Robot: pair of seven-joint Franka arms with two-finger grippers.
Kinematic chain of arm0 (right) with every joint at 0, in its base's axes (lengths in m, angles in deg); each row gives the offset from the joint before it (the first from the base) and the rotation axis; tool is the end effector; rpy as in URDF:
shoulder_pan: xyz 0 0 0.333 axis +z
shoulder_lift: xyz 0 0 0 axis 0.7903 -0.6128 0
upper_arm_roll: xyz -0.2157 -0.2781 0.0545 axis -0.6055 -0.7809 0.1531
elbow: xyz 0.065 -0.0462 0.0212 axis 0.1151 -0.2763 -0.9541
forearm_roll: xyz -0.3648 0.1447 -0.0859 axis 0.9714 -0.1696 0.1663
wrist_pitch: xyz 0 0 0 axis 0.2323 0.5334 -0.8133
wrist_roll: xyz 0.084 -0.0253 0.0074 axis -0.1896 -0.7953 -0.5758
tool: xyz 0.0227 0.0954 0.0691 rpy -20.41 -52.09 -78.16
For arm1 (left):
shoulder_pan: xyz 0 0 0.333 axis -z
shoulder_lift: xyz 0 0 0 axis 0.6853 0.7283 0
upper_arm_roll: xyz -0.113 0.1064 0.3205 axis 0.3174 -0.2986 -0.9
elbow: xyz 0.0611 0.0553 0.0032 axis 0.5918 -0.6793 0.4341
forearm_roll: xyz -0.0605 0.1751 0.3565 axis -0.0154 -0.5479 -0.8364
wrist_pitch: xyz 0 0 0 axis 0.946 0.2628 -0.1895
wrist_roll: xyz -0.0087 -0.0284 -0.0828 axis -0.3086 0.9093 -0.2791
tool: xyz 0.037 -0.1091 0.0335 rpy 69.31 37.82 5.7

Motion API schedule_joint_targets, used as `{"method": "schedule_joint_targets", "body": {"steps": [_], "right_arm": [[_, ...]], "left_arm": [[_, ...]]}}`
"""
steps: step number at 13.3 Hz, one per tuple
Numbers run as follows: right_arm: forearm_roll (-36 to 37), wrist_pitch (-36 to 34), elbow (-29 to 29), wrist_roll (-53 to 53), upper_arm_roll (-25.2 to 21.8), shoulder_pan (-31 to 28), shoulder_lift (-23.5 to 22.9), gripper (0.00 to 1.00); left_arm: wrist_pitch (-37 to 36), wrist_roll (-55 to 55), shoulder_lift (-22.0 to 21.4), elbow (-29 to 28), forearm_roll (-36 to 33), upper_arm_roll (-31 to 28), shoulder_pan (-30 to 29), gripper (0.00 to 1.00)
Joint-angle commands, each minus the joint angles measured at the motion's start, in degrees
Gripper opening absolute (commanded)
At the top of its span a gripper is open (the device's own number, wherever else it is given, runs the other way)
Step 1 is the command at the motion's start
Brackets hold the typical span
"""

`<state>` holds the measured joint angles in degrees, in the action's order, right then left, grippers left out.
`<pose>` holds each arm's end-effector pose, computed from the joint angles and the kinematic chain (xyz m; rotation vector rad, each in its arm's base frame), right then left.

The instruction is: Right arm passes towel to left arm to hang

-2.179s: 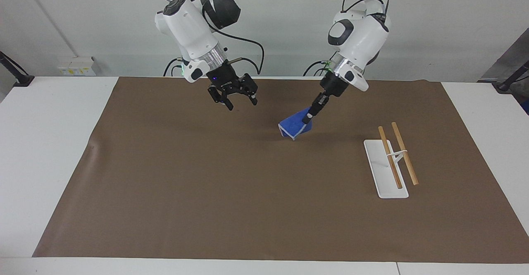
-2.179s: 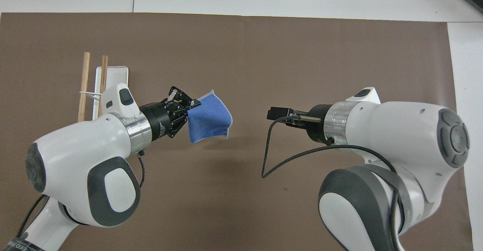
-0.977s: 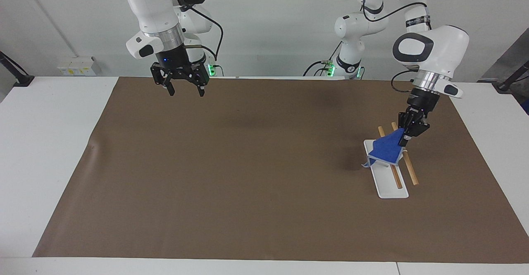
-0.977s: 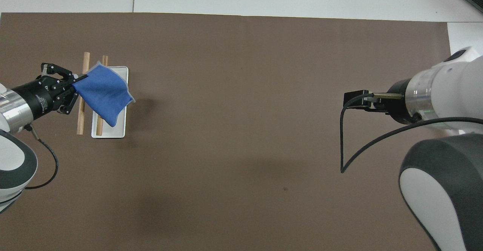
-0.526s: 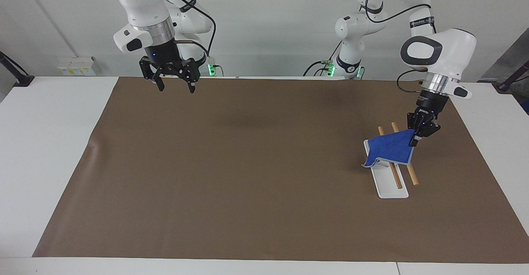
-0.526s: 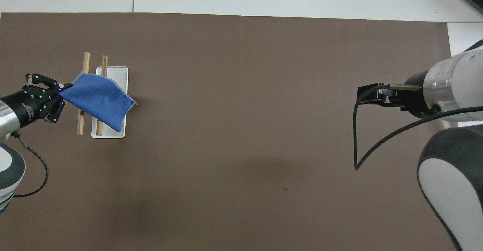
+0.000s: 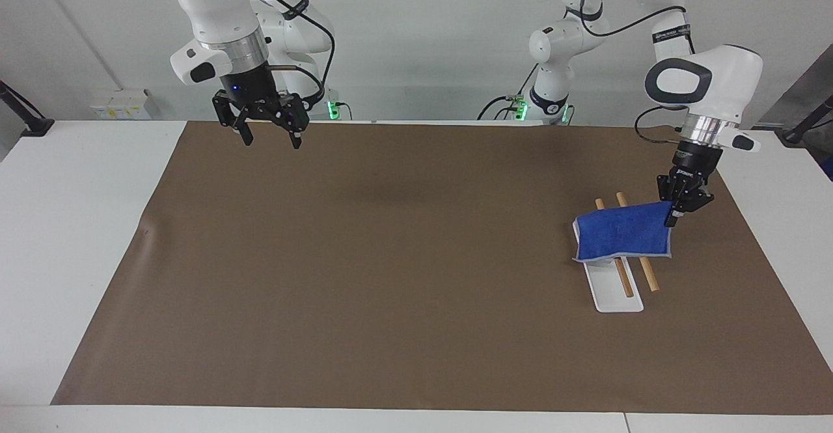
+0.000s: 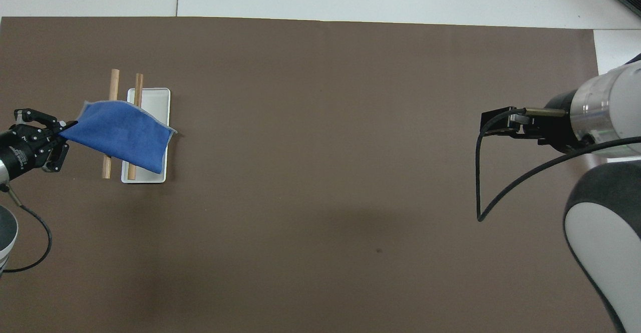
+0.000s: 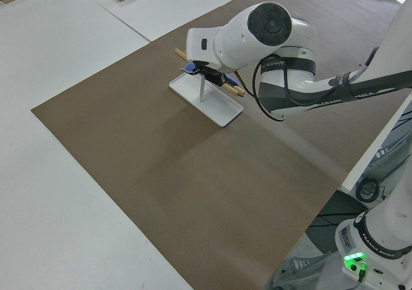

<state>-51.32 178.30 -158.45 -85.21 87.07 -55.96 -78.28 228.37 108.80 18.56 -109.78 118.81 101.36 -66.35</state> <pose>0.5515 0.0893 0.6568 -3.0821 0.2156 -0.1369 0.5242 0.0759 0.4512 1.7767 1.7917 0.3217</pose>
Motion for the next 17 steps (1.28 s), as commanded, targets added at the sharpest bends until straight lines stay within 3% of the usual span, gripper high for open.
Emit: {"method": "schedule_joint_targets", "body": {"steps": [1, 4, 11, 17], "right_arm": [[1.1, -2.9, 2.4, 3.2, -4.8, 4.2, -0.9, 1.00], [1.0, -4.3, 2.4, 3.6, -10.0, 8.1, -0.7, 1.00], [1.0, -5.7, 1.5, 4.1, -10.0, 7.8, -0.1, 1.00], [1.0, -5.7, -0.5, 9.1, -12.7, 7.6, 0.8, 1.00]], "left_arm": [[-0.4, -0.8, -3.9, -5.2, 0.6, 0.5, -1.0, 0.00], [-0.4, -0.8, -4.5, -7.0, 0.6, 0.5, -1.4, 0.00], [-0.2, -0.6, -4.5, -9.8, 0.6, 0.6, -2.7, 0.00], [-0.1, -0.4, -4.1, -10.7, 0.6, 0.7, -1.5, 0.00]]}}
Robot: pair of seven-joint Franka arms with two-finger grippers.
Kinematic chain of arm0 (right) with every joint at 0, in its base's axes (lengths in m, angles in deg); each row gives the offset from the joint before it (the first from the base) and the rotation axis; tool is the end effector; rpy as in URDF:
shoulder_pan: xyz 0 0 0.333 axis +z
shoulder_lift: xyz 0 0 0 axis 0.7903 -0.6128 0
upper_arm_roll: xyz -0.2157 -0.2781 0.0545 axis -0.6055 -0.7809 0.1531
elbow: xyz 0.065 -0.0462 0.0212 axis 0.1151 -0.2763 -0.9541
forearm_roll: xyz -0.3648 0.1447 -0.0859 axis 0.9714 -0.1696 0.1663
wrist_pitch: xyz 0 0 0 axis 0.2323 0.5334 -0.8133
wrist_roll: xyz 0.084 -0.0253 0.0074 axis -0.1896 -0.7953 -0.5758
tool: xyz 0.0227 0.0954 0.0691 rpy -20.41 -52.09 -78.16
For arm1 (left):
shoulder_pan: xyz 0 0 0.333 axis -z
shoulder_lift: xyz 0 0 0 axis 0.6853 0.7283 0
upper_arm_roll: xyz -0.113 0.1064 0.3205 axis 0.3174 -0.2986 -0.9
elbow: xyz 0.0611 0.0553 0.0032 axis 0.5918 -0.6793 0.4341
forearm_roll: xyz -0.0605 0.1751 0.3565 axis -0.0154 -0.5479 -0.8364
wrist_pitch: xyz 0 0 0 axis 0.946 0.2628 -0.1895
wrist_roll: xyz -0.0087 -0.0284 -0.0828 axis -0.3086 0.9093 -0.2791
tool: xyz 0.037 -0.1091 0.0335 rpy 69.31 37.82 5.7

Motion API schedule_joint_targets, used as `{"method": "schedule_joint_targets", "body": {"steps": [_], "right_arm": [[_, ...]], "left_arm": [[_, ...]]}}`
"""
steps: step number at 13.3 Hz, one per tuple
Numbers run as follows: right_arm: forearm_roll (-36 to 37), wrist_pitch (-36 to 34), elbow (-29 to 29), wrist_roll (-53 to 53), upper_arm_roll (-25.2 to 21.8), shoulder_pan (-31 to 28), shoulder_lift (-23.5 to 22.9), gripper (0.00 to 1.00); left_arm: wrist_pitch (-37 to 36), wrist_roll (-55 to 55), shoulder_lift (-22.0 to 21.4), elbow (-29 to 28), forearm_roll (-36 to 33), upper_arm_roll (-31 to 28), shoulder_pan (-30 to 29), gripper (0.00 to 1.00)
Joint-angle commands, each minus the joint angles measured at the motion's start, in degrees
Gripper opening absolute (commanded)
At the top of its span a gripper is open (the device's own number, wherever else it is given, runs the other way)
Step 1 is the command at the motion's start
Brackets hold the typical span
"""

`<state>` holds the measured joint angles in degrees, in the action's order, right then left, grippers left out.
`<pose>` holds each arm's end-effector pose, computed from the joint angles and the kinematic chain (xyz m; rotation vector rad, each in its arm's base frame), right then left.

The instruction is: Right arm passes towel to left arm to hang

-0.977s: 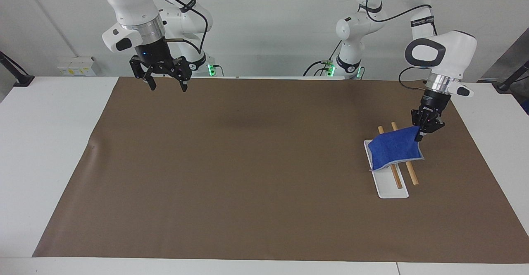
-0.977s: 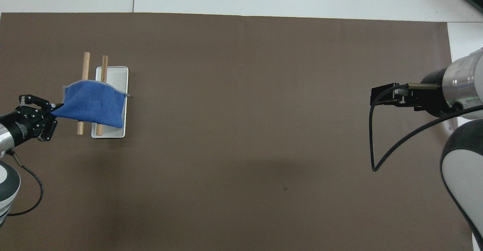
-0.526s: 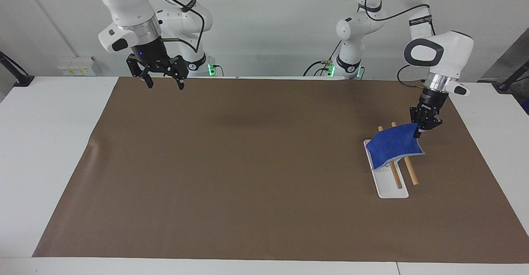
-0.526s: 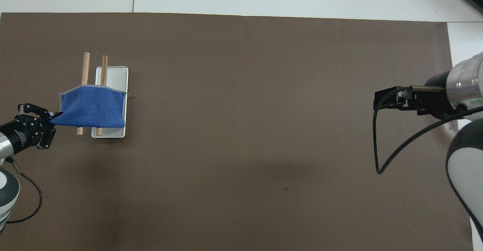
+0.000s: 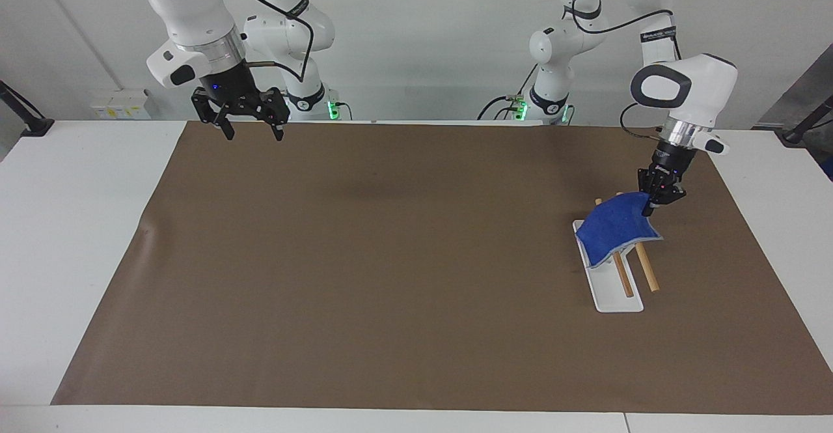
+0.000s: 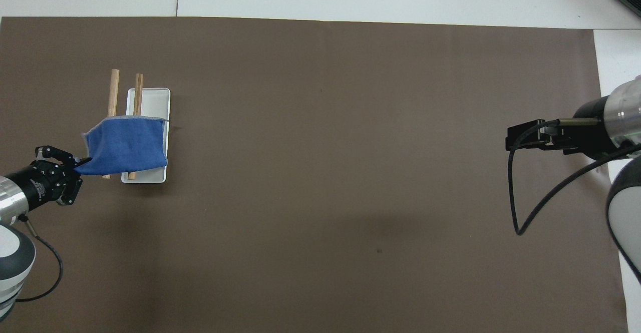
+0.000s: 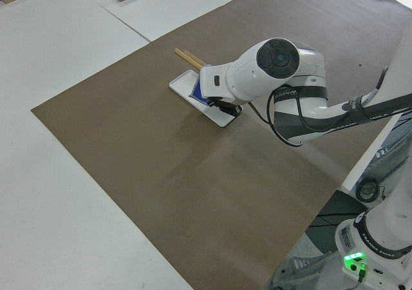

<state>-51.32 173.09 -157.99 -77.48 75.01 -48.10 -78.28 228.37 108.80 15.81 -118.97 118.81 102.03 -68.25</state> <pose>0.5463 0.0450 0.6528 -3.0983 0.1183 -0.0166 0.4746 0.0824 0.3982 1.8042 1.8986 0.2348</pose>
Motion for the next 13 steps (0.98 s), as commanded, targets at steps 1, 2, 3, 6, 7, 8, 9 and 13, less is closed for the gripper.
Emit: {"method": "schedule_joint_targets", "body": {"steps": [1, 2, 3, 6, 7, 8, 9, 13], "right_arm": [[0.9, -0.4, -0.9, 1.3, -0.6, -0.2, 0.8, 1.00], [0.9, -0.4, -0.9, 1.3, -0.6, -0.2, 0.8, 1.00], [0.9, -0.4, -0.9, 1.3, -0.6, -0.2, 0.8, 1.00], [0.9, -0.5, -0.9, 1.3, -0.5, -0.3, 0.8, 1.00], [0.1, -0.8, -0.5, 1.3, -0.4, -0.3, 0.8, 1.00], [0.0, -0.8, -0.6, 1.3, -0.3, -0.3, 0.9, 1.00], [0.0, -0.5, -0.4, 0.8, -0.3, -0.6, 0.9, 1.00], [0.2, 0.1, -0.1, 0.4, 0.6, -4.4, 0.9, 1.00]], "left_arm": [[-0.1, -0.4, -1.3, -1.5, 0.6, 0.1, 0.6, 0.01], [-0.2, -0.4, -1.3, -1.5, 0.6, 0.1, 0.6, 0.14], [-0.2, -0.4, -1.3, -1.5, 0.6, 0.1, 0.6, 0.36], [-0.2, -0.4, -1.1, -1.5, 0.6, 0.1, 0.6, 0.64], [-0.2, -0.4, -1.1, -1.5, 0.6, 0.1, 0.4, 0.65], [-0.1, -0.4, -1.1, -1.5, 0.6, 0.1, 0.2, 0.65], [-0.1, -0.5, -1.1, -1.5, 0.6, 0.1, -0.2, 0.66], [-0.3, -0.8, 0.8, 2.1, 0.5, -0.2, -2.3, 0.67]]}}
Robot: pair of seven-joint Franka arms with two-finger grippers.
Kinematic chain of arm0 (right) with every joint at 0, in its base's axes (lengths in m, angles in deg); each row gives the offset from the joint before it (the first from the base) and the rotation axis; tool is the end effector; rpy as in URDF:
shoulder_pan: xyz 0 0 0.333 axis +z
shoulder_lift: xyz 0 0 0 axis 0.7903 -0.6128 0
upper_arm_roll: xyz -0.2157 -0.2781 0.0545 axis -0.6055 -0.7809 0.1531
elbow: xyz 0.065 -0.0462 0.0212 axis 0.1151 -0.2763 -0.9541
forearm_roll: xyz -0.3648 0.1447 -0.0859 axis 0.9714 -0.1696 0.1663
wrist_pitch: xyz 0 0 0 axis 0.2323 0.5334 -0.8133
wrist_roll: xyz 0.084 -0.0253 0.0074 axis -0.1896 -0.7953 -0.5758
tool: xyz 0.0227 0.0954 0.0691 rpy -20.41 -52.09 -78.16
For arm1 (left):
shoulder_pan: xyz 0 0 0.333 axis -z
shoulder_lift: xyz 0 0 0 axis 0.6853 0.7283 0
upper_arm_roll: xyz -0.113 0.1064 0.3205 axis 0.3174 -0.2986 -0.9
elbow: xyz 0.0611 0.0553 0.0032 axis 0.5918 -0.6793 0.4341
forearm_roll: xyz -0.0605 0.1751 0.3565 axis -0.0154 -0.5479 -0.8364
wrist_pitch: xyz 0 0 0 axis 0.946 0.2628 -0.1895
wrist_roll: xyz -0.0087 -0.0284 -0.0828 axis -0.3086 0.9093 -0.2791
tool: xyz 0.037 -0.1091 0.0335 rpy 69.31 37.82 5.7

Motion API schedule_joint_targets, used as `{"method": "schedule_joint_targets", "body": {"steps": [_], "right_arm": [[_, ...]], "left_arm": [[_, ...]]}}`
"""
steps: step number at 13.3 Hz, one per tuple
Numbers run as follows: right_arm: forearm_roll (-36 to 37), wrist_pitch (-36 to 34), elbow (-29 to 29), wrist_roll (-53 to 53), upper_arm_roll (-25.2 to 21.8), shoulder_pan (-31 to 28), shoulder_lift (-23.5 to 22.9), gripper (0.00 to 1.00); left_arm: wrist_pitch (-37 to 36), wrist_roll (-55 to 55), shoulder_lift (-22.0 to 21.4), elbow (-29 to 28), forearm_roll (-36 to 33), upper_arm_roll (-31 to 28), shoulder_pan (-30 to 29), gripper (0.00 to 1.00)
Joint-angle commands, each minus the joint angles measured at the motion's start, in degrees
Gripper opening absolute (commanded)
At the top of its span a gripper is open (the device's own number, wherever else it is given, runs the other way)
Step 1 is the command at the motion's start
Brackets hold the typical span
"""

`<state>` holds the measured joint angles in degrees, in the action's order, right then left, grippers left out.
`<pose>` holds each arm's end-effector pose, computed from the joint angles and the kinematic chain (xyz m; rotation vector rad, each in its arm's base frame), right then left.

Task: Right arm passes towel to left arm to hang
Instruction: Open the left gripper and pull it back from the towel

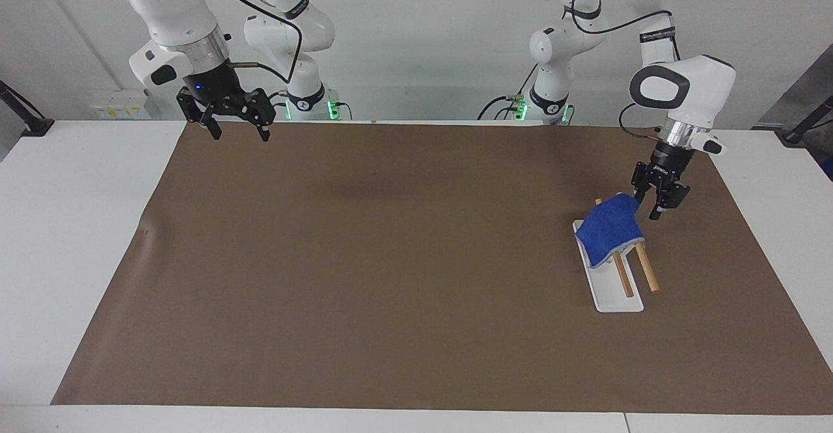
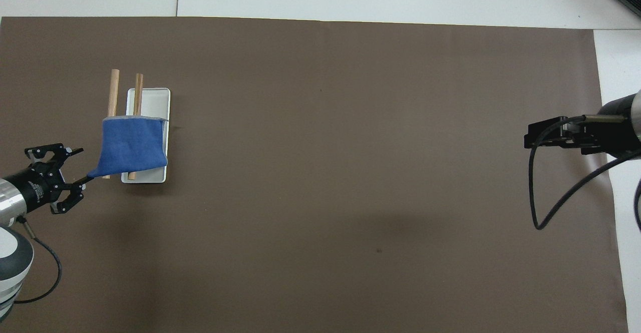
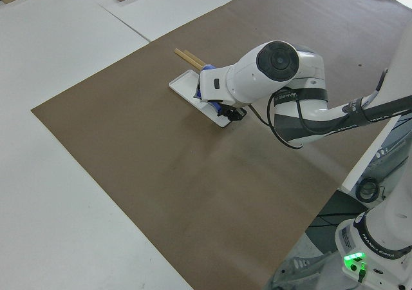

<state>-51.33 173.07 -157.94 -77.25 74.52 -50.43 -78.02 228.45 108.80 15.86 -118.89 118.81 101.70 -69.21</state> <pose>0.5464 0.0179 0.6557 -3.0940 0.1881 -0.0260 0.4731 0.0933 0.3987 1.7822 1.9189 0.2442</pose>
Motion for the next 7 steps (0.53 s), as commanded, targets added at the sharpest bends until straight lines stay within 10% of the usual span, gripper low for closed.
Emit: {"method": "schedule_joint_targets", "body": {"steps": [1, 7], "right_arm": [[0.2, 0.2, -0.2, 0.1, 2.0, -2.7, 0.5, 1.00], [1.0, -0.2, -0.2, 0.1, 3.7, -4.6, 0.5, 1.00]], "left_arm": [[-0.6, -0.9, 1.6, 3.5, 0.4, 0.0, -1.9, 0.67], [-4.7, -0.9, 4.4, 12.5, -0.1, 0.0, -3.9, 0.67]]}}
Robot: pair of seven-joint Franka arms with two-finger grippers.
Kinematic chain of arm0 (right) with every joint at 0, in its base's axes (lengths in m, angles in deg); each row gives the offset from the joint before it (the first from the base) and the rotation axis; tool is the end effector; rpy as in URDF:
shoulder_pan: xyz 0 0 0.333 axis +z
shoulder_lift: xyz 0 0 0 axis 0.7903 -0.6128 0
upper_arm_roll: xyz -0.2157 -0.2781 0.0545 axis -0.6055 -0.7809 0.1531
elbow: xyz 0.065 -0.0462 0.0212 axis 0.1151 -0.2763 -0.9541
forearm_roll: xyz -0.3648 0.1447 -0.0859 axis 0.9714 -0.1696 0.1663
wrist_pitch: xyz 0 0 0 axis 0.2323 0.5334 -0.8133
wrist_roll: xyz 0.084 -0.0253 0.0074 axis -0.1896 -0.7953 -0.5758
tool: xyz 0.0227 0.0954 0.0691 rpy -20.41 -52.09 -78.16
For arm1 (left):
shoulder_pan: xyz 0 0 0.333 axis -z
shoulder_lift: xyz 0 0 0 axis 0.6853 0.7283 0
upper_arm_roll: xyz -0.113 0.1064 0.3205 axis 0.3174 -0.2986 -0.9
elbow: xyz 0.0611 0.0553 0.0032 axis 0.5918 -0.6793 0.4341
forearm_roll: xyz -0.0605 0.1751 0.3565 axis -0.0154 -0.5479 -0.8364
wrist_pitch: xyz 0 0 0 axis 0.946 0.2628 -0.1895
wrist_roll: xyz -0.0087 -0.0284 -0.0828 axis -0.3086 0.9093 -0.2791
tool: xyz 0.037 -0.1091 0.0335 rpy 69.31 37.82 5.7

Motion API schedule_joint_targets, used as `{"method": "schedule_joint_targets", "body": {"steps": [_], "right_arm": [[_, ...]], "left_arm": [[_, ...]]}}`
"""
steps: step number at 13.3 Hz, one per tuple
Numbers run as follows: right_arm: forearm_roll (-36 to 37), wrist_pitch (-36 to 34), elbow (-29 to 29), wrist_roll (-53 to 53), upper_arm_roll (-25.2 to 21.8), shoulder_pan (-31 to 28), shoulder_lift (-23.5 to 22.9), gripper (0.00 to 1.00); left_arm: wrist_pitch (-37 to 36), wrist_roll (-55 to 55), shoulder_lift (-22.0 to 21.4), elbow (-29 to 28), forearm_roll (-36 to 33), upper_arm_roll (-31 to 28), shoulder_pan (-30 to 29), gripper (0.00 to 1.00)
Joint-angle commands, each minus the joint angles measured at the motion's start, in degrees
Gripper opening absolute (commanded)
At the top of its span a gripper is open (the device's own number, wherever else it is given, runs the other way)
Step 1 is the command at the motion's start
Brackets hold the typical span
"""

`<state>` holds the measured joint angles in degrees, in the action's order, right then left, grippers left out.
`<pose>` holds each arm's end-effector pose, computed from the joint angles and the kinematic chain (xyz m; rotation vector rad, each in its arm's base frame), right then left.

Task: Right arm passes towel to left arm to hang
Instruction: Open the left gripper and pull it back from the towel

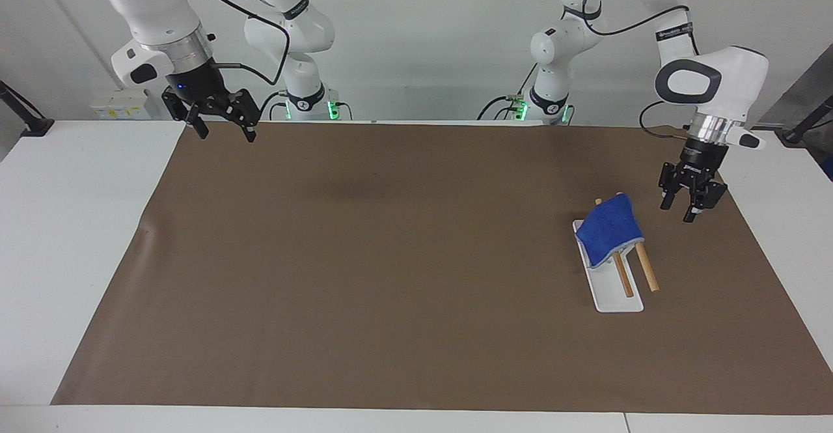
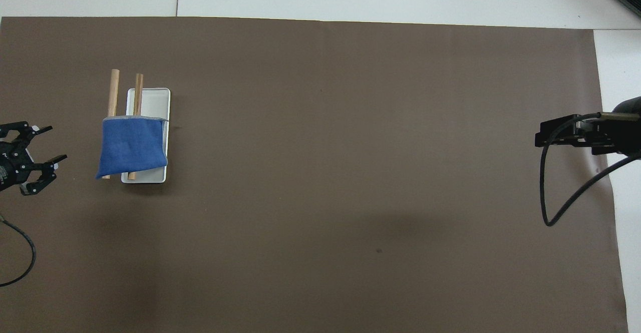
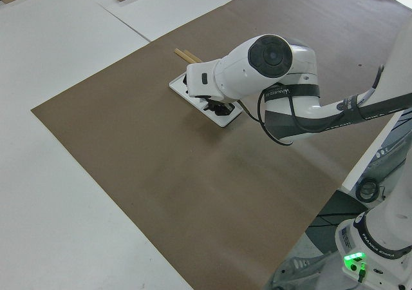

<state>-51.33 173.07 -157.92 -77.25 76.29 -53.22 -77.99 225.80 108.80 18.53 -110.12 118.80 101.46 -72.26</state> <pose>0.5465 0.0087 0.6562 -3.0940 0.2157 -0.0281 0.5113 0.1234 0.4442 1.7085 1.8829 0.3002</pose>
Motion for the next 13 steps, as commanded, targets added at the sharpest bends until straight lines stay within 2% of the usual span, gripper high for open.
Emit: {"method": "schedule_joint_targets", "body": {"steps": [1, 4, 7, 10, 12, 13], "right_arm": [[1.1, -0.2, -0.2, 0.1, 2.0, -1.8, 0.5, 1.00], [2.6, -0.4, -0.2, 0.1, 2.0, -1.2, 0.5, 1.00], [2.6, -0.6, -0.4, 0.1, 2.0, -1.1, 0.6, 1.00], [1.5, -0.7, -0.8, 0.5, 2.3, -1.2, 0.8, 1.00], [1.5, -0.7, -0.8, 0.6, 2.2, -1.7, 0.8, 1.00], [1.5, -0.7, -0.8, 0.5, 2.1, -1.9, 0.8, 1.00]], "left_arm": [[-2.9, -0.9, 1.9, 5.4, -0.1, 0.2, -0.8, 0.67], [-5.8, -0.9, 1.6, 8.7, -0.8, 0.1, -0.8, 0.67], [-18.5, -0.8, 1.6, 16.6, -13.5, 0.1, -0.9, 0.67], [-30.7, -1.0, 1.6, 24.2, -21.9, 0.2, -0.1, 0.67], [-38.9, -3.0, 1.5, 28.1, -31.2, 0.8, 2.2, 0.68], [-43.2, -7.8, 1.6, 30.1, -35.7, 0.9, 5.7, 0.68]]}}
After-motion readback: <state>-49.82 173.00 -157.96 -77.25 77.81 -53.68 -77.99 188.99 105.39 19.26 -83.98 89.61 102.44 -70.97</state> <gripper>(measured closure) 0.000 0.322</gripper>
